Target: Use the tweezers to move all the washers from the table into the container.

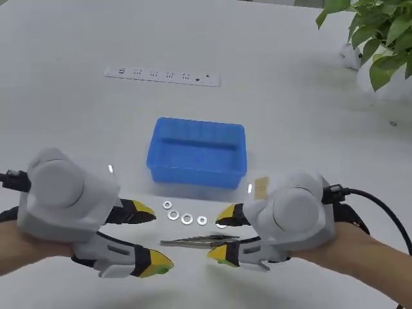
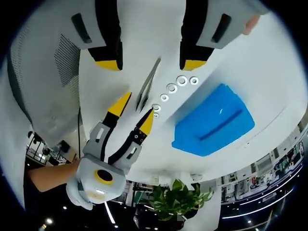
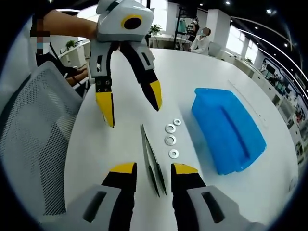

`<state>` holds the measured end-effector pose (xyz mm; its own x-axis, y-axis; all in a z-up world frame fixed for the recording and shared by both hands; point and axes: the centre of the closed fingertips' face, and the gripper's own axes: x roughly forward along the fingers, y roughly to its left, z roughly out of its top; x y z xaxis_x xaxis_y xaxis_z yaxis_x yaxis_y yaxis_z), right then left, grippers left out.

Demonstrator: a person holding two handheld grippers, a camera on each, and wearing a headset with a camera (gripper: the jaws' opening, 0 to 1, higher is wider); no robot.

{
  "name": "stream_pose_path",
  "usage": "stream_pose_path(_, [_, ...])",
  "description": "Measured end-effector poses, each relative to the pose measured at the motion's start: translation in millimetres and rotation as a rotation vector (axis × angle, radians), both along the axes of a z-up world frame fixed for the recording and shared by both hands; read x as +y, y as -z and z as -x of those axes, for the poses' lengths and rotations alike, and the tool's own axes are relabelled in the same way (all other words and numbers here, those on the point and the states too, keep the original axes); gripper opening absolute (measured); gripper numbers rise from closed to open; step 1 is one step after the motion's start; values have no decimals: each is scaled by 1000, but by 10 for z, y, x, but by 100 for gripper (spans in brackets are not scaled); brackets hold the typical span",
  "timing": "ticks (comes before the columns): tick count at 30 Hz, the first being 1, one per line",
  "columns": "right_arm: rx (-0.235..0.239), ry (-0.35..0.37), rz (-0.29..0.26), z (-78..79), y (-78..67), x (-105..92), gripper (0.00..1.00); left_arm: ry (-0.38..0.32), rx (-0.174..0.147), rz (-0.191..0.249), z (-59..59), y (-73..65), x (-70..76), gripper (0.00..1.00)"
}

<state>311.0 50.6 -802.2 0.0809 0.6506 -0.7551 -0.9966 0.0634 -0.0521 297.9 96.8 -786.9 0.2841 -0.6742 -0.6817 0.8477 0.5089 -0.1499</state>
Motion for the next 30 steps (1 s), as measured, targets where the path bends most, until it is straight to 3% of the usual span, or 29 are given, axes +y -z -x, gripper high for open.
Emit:
stream_pose_path(2, [5, -7, 12, -1, 24, 1, 27, 6, 4, -4, -18, 39, -27, 51])
stream_pose_path(5, [14, -14, 20, 3, 48, 3, 25, 20, 51, 10, 10, 95, -82, 45])
stream_pose_path(12, [33, -29, 36, 30, 96, -1, 24, 70, 58, -53, 35, 239, -71, 35])
stream_pose_path(19, [39, -41, 60, 31, 145, -23, 21, 102, 27, -59, -13, 240, -69, 25])
stream_pose_path(22, [35, -46, 66, 29, 156, -25, 21, 124, 33, -55, 11, 237, -93, 22])
stream_pose_path(26, [31, -47, 69, 13, 153, -19, 19, 149, 15, -67, 2, 248, -92, 17])
stream_pose_path(30, [27, -53, 76, 6, 155, -13, 17, 155, 25, -63, 9, 259, -101, 12])
